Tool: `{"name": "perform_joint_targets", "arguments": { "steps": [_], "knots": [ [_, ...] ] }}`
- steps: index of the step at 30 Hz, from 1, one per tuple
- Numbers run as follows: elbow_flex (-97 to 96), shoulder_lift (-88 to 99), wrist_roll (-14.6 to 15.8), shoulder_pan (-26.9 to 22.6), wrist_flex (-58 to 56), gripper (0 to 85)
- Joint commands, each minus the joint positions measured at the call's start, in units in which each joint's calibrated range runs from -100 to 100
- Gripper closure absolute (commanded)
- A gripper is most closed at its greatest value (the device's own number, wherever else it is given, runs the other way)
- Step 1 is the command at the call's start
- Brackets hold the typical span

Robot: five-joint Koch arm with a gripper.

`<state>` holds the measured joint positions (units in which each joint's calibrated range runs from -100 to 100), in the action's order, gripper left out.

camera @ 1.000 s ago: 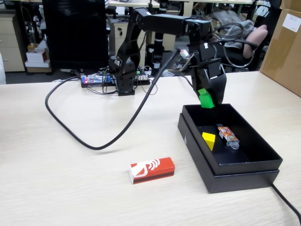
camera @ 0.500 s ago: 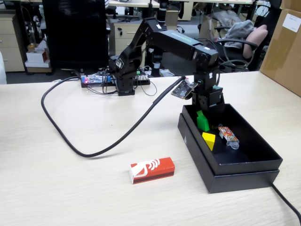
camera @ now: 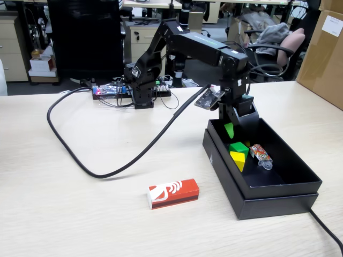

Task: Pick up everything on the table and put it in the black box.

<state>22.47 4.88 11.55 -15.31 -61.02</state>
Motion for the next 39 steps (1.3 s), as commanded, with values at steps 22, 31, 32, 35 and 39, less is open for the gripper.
{"name": "perform_joint_targets", "arguments": {
  "steps": [22, 31, 32, 35, 39],
  "knots": [
    [-1.52, 10.10, -10.26, 16.21, 6.38, 48.4],
    [3.19, -3.44, -10.74, 17.05, 10.26, 48.4],
    [5.00, -6.08, -10.74, 17.09, 10.18, 48.4],
    [9.81, -13.20, -10.70, 17.34, 10.26, 48.4],
    [14.25, -19.16, -10.70, 17.83, 10.26, 48.4]
  ]
}}
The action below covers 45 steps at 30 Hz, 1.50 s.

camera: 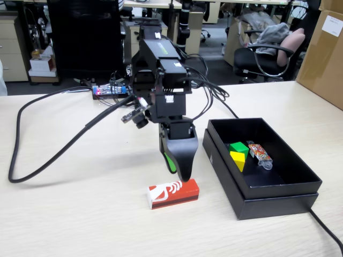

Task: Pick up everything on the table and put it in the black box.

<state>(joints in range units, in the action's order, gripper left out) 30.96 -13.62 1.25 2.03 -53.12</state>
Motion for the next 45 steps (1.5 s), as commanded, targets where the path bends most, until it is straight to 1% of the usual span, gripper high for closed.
{"name": "perform_joint_targets", "arguments": {
  "steps": [1, 8, 9, 10, 11, 13, 15, 16, 18, 24, 32, 34, 39, 45],
  "knots": [
    [6.12, -1.47, -0.39, 0.59, 2.37, 48.4],
    [9.29, -9.28, -0.63, 0.78, 2.28, 49.2],
    [9.29, -9.50, -0.63, 0.73, 2.28, 50.5],
    [9.39, -9.96, -0.63, 0.68, 2.37, 54.5],
    [9.39, -10.31, -0.63, 0.63, 2.28, 56.1],
    [9.39, -10.88, -0.63, 0.59, 2.20, 56.1],
    [9.48, -11.68, -0.63, 0.54, 1.94, 66.8],
    [9.84, -11.80, -0.59, 0.59, 1.94, 75.1],
    [10.20, -11.80, -0.54, 0.63, 1.94, 81.9],
    [9.93, -9.85, -0.59, 0.68, 1.07, 82.1],
    [9.39, 8.85, 0.34, -0.68, -6.53, 82.1],
    [8.30, 15.85, 1.03, -2.00, -9.21, 82.1],
    [5.31, 22.51, 1.90, -4.20, -9.99, 82.1],
    [0.32, 31.23, 4.20, -9.91, -10.24, 81.9]
  ]
}}
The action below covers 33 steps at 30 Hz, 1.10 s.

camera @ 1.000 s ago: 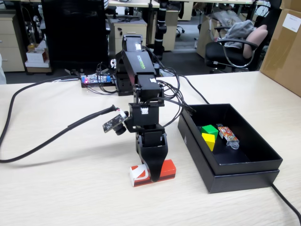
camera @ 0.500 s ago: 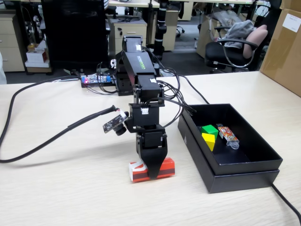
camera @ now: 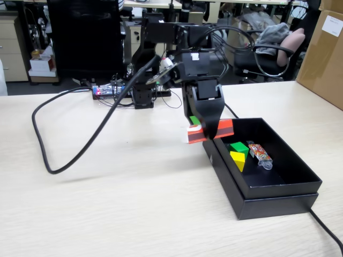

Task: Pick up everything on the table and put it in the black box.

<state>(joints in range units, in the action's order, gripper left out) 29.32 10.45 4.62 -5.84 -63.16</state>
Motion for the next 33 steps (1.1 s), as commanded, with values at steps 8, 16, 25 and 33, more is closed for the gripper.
{"name": "perform_joint_targets", "arguments": {
  "steps": [8, 16, 25, 33],
  "knots": [
    [4.32, 4.98, 4.25, -9.13, -0.13, 81.9],
    [8.13, -10.85, 5.03, -9.67, 0.57, 81.8],
    [6.86, -13.03, 4.54, -9.23, 0.57, 61.0],
    [5.14, -5.23, 4.25, -8.84, 0.31, 53.2]
  ]
}}
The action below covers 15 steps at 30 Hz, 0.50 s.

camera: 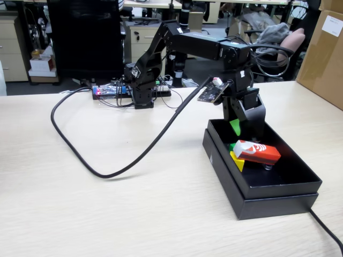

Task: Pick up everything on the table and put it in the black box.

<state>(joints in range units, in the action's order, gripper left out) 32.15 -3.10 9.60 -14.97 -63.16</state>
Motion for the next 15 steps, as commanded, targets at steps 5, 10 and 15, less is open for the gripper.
{"name": "perform_joint_targets", "arguments": {
  "steps": [5, 10, 15],
  "knots": [
    [1.58, 18.31, -1.71, 2.64, 0.39, 52.5],
    [-1.87, 23.70, -3.71, 6.54, 0.39, 47.9],
    [-11.75, 28.75, -6.59, 11.23, 1.86, 44.7]
  ]
}}
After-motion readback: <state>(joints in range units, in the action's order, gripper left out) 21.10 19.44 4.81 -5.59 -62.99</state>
